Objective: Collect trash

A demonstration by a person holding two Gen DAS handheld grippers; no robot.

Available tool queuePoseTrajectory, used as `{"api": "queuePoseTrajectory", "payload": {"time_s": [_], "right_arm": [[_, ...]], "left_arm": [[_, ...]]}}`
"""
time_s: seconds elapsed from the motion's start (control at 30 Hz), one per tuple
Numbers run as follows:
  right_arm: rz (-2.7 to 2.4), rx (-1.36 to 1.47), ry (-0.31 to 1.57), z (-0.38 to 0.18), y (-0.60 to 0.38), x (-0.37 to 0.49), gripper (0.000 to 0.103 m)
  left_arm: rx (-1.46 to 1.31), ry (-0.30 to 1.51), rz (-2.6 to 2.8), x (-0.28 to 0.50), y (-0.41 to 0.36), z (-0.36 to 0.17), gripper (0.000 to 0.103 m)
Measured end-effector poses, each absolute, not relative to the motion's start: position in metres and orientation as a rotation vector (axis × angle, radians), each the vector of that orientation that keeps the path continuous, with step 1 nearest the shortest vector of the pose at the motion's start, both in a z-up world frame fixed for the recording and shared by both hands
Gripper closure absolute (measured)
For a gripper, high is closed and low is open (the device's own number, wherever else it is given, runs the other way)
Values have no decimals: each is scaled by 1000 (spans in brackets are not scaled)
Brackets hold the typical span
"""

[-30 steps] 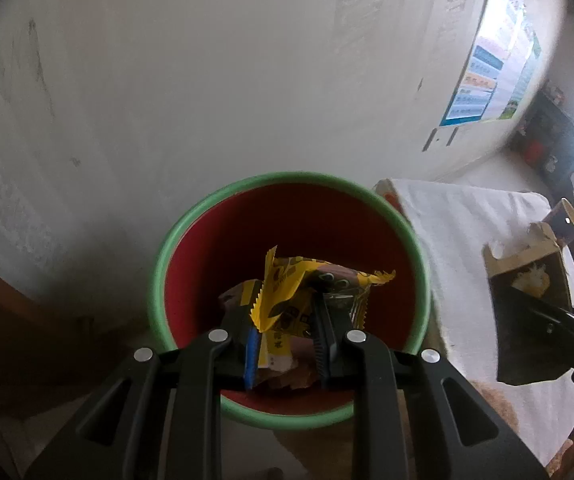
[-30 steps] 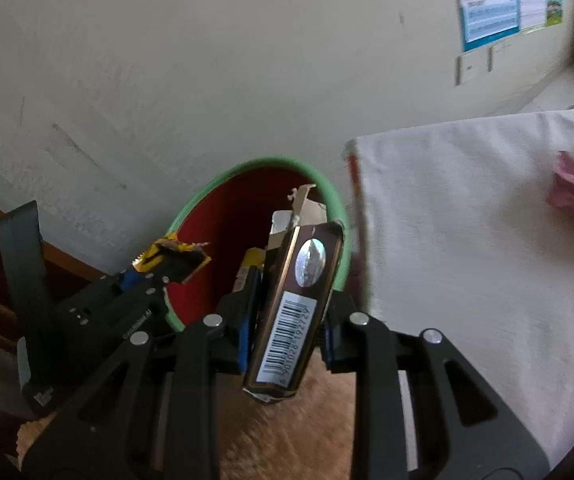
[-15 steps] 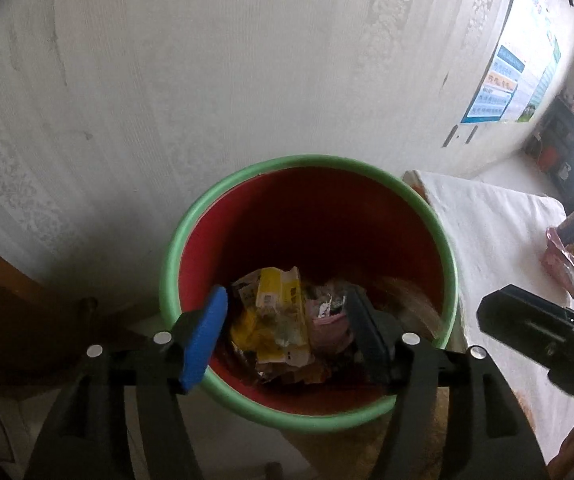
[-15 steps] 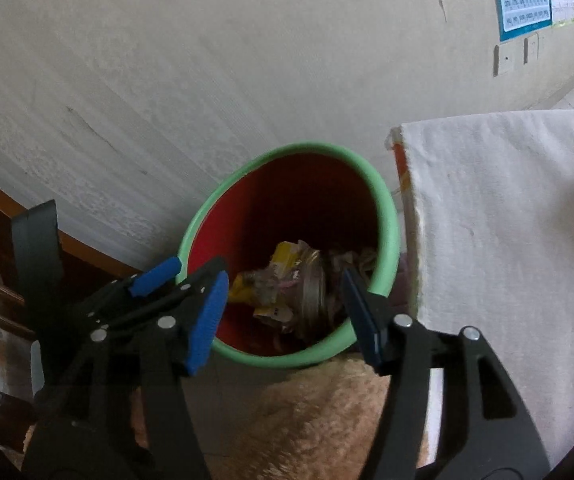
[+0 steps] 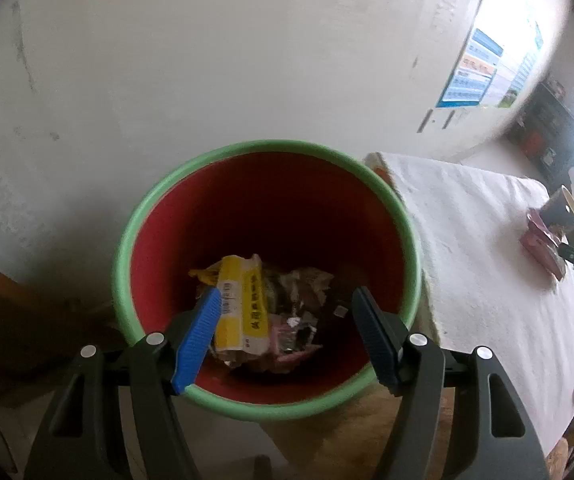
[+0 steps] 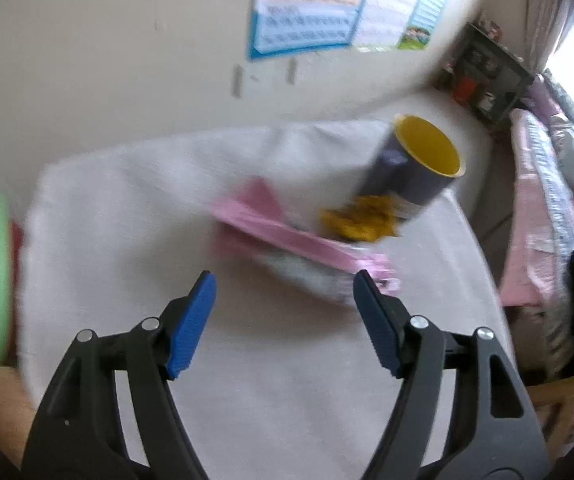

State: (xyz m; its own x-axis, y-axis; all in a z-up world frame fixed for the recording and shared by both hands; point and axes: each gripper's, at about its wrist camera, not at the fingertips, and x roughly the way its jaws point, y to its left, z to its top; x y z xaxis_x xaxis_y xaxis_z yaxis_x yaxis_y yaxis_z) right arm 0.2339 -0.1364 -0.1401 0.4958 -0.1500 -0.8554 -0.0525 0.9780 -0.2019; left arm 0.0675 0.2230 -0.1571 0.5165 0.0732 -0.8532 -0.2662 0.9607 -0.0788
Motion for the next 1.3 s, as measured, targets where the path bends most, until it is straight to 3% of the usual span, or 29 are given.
{"api": "queuePoseTrajectory", "payload": {"time_s": [0.2, 0.23, 0.3, 0.37, 0.47, 0.63, 0.9, 1.13, 1.17, 1.2, 1.27, 1.3], "right_arm": [[-85, -469, 1123, -186, -136, 252, 29], [-83, -511, 1124, -192, -130, 252, 33], [-92, -577, 1123, -203, -124, 253, 62], [-113, -639, 1077, -201, -123, 246, 71], [-68, -515, 1060, -185, -137, 235, 85], [19, -184, 1086, -149, -177, 198, 95], [97, 307, 1143, -142, -236, 79, 95], [115, 483, 1076, -169, -240, 25, 93], [120, 489, 1059, -170, -241, 27, 87], [124, 506, 1038, -173, -243, 26, 71], [122, 546, 987, -178, -250, 24, 53], [118, 560, 960, -178, -257, 21, 53]], "left_arm": [[-180, 1011, 188, 68, 210, -151, 38], [-176, 1011, 187, 67, 209, -151, 38], [-166, 1015, 184, 66, 205, -150, 38], [-156, 1018, 177, 66, 200, -149, 38], [-126, 1019, 160, 68, 188, -145, 38], [-53, 1008, 95, 78, 150, -136, 38], [32, 948, -97, 115, 50, -115, 38], [29, 988, -311, 158, -64, -135, 38], [34, 989, -323, 163, -75, -138, 38], [44, 985, -330, 167, -85, -141, 38], [96, 963, -334, 180, -110, -146, 38], [134, 952, -337, 188, -122, -148, 38]]}}
